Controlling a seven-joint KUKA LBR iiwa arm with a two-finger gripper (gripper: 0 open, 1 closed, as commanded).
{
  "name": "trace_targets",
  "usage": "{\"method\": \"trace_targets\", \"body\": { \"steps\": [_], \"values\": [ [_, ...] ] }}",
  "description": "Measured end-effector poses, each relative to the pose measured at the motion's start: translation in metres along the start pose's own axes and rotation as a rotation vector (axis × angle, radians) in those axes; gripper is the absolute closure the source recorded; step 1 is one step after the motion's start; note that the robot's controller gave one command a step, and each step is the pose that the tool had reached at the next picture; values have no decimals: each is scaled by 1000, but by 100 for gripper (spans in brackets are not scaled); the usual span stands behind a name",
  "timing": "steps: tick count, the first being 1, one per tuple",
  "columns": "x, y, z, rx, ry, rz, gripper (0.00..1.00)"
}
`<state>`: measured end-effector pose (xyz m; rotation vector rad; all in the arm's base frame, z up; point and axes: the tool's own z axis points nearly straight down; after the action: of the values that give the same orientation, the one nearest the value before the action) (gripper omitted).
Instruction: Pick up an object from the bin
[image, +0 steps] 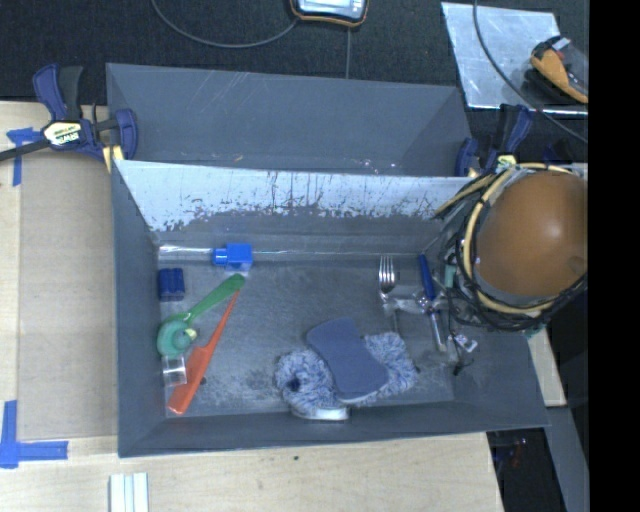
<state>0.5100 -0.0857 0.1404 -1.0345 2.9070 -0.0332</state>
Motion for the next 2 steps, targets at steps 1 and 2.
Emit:
{"method": "trace_targets", "body": {
  "steps": [1,2],
  "values": [
    [14,9,27,-8,11,-19,0],
    [14,13,32,-10,12,-21,0]
  ]
}}
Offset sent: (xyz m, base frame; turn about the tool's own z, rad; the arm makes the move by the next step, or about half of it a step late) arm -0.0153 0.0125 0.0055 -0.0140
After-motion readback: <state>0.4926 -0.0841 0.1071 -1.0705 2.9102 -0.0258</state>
